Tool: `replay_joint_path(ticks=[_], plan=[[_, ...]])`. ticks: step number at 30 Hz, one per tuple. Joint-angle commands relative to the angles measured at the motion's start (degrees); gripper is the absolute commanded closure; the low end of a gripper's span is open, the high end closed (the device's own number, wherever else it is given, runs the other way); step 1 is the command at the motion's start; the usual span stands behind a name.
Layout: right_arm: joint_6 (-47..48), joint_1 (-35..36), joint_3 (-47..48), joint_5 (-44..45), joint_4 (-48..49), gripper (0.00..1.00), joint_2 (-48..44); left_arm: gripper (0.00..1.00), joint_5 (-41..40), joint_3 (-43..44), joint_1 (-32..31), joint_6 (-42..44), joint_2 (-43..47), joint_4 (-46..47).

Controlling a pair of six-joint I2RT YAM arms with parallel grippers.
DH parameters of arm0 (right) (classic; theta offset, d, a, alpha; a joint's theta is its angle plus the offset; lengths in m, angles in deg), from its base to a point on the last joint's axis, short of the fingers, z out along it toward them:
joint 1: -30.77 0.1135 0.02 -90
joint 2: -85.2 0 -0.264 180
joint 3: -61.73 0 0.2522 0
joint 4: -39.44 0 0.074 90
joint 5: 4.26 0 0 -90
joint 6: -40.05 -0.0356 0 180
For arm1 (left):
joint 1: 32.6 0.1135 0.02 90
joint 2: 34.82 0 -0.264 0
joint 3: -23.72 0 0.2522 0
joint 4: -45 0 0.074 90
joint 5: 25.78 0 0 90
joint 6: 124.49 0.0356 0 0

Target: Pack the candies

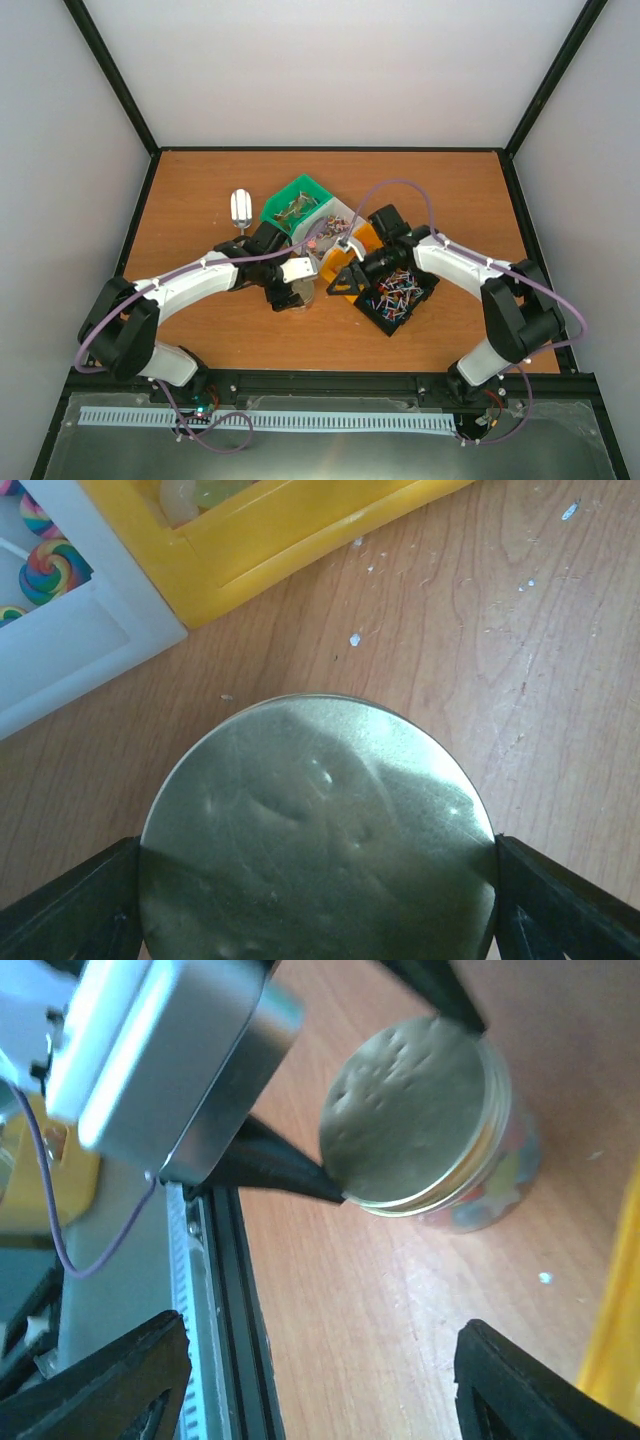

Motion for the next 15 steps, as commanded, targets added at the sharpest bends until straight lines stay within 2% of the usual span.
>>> replay_joint_path(ticks=[1, 6, 15], plan=[[-2.6, 3.9, -4.8, 5.1, 4.9, 0.22, -2.5, 0.19, -3.2, -1.1, 0.6, -0.7, 0.7, -3.3], [-4.2, 3.9, -8.5, 9.9, 7.7, 0.06, -3.3, 0.18, -3.1, -1.5, 0.6, -0.5, 1.6, -3.8], [-2.7, 3.2, -7.2, 19.4, 7.3, 0.02, -0.6, 0.18, -2.9, -1.8, 0.6, -0.8, 2.8, -4.3]])
